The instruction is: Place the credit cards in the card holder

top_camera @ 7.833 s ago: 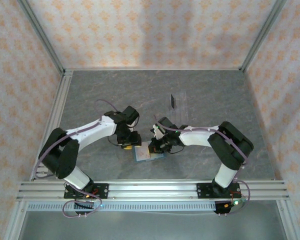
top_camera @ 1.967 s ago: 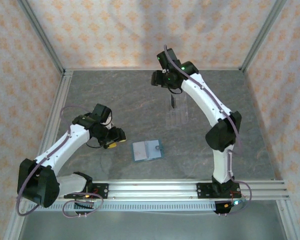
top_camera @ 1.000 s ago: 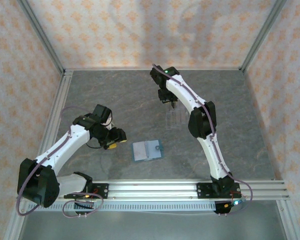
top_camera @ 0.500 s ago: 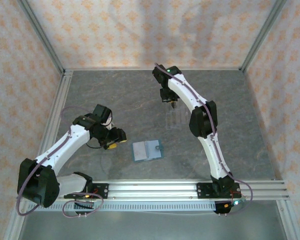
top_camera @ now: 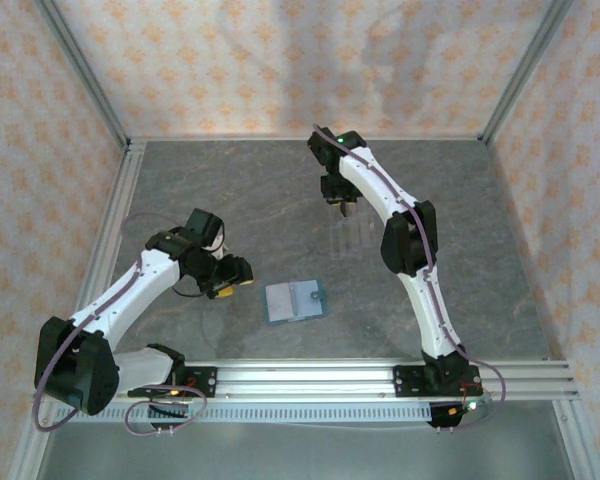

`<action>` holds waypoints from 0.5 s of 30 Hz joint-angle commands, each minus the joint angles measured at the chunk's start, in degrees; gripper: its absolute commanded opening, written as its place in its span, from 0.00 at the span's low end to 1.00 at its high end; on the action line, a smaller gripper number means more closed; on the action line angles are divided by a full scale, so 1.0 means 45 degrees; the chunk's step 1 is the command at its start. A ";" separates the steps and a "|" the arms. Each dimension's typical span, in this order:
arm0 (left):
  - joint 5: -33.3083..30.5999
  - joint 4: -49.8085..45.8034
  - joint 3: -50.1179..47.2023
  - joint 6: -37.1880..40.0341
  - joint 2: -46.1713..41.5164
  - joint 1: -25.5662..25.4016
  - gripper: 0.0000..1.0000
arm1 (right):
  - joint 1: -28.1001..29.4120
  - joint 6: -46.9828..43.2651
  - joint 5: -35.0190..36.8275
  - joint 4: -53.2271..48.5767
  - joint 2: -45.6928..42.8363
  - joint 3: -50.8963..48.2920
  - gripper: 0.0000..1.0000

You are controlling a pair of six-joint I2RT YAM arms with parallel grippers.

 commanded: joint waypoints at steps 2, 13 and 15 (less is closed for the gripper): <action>-0.0082 -0.0189 0.0236 0.0232 0.0163 -0.0064 0.57 | -0.0013 0.0097 -0.0026 -0.0305 -0.0031 0.0474 0.27; -0.0141 -0.0239 0.0174 0.0252 0.0182 -0.0062 0.57 | -0.0003 0.0313 -0.0253 0.0182 -0.0195 0.0219 0.27; -0.0140 -0.0221 0.0144 0.0252 0.0211 -0.0062 0.57 | -0.0003 0.0365 -0.0414 0.0195 -0.0158 0.0274 0.27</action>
